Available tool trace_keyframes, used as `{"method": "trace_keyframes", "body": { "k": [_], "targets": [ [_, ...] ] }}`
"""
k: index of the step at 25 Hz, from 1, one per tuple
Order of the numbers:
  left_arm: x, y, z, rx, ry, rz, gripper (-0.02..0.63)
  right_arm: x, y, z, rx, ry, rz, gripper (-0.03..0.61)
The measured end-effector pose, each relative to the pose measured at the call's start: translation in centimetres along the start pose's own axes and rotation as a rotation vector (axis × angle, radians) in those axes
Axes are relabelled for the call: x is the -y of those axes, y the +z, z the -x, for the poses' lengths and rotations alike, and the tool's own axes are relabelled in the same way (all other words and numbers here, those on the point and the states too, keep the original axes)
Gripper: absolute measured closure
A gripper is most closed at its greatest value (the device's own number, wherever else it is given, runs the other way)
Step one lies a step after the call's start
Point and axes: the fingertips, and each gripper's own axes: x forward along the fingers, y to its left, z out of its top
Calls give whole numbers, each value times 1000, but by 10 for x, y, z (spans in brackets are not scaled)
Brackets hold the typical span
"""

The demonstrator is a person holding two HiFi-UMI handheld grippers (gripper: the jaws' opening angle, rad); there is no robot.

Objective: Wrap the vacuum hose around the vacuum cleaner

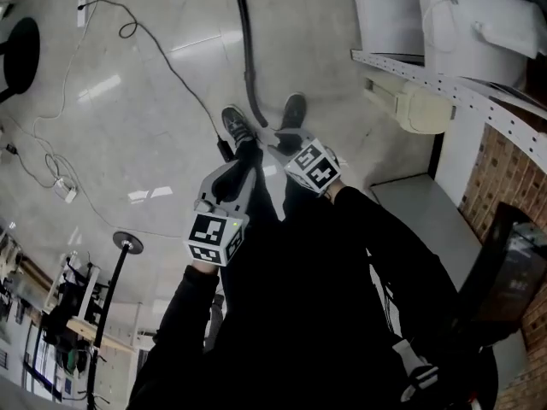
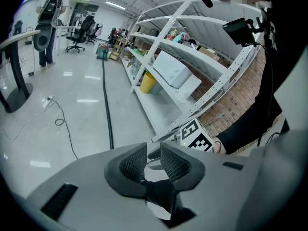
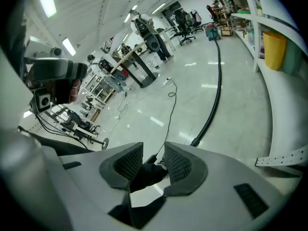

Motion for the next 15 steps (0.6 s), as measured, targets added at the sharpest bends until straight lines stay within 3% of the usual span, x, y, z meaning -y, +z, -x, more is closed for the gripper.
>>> {"method": "trace_keyframes", "body": {
  "k": [4,10,15],
  "targets": [
    [-17,-15,-16,35,1,70,534,43,-51,-52,-146,-9,20,374],
    [-62,-65,-21,35,58,197,534,91,-115,-174,-368,-6,-2,333],
    [-91,-75,-31,58,82,289,534,123,-146,-257,-493,4,-55,323]
  ]
}}
